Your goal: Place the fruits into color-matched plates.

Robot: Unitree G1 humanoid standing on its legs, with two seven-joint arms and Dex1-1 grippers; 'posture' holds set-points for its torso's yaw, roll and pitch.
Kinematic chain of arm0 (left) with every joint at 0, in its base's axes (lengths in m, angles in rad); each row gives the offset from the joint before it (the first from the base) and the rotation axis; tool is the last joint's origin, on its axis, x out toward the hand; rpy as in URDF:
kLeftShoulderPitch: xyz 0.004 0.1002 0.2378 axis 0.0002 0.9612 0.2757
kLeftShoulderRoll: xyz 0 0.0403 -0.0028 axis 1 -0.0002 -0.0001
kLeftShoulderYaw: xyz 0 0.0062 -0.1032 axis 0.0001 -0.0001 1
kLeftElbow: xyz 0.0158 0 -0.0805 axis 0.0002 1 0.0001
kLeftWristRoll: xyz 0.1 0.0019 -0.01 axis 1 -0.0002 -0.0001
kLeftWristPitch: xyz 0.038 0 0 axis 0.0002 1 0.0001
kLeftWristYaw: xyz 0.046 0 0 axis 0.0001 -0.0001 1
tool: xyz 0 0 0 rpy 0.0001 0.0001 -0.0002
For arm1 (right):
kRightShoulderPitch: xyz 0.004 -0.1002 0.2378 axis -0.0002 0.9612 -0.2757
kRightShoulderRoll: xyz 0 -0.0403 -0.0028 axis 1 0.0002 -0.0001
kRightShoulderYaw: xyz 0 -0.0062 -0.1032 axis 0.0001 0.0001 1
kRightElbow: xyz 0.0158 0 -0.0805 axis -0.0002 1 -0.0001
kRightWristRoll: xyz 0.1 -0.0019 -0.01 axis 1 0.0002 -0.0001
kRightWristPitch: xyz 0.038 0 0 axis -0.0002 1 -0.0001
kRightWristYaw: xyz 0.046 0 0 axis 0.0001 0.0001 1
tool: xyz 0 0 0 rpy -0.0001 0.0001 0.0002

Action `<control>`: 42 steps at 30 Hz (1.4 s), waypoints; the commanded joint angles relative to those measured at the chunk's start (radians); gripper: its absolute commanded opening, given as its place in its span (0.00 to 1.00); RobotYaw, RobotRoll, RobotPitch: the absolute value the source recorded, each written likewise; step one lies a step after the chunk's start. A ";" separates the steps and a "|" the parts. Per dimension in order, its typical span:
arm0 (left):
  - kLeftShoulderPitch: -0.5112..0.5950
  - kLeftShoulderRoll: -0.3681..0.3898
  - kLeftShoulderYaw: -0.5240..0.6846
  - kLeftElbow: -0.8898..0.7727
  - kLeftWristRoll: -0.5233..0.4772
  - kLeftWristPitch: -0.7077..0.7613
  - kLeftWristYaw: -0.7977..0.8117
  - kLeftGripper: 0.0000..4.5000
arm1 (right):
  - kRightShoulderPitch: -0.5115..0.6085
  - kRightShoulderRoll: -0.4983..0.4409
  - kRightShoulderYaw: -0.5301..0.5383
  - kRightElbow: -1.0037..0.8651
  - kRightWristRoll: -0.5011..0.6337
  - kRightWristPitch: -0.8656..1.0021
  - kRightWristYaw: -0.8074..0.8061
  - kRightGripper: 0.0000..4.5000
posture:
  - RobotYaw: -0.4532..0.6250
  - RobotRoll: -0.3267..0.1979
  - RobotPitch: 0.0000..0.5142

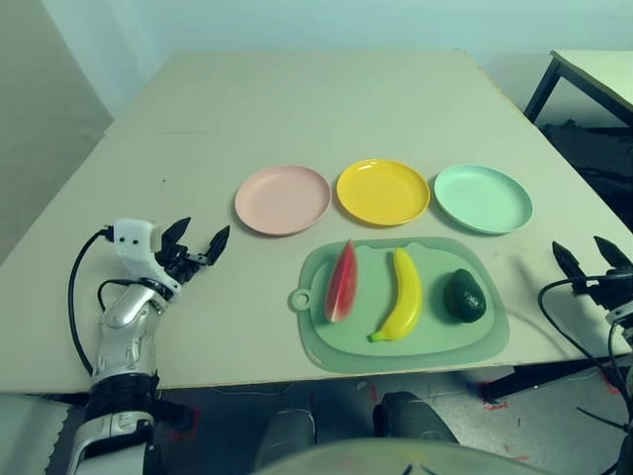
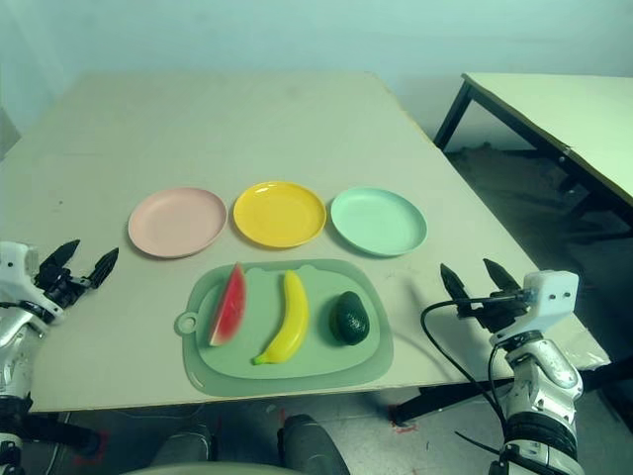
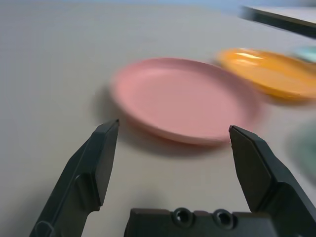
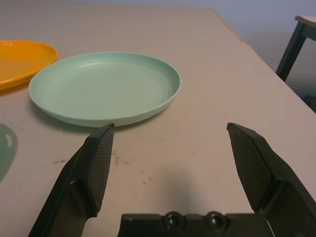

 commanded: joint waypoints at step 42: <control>0.037 0.195 -0.139 -0.112 -0.016 -0.109 -0.612 1.00 | -0.307 -0.606 0.563 -1.022 -0.055 0.694 0.497 1.00 | 0.29 0.62 0.02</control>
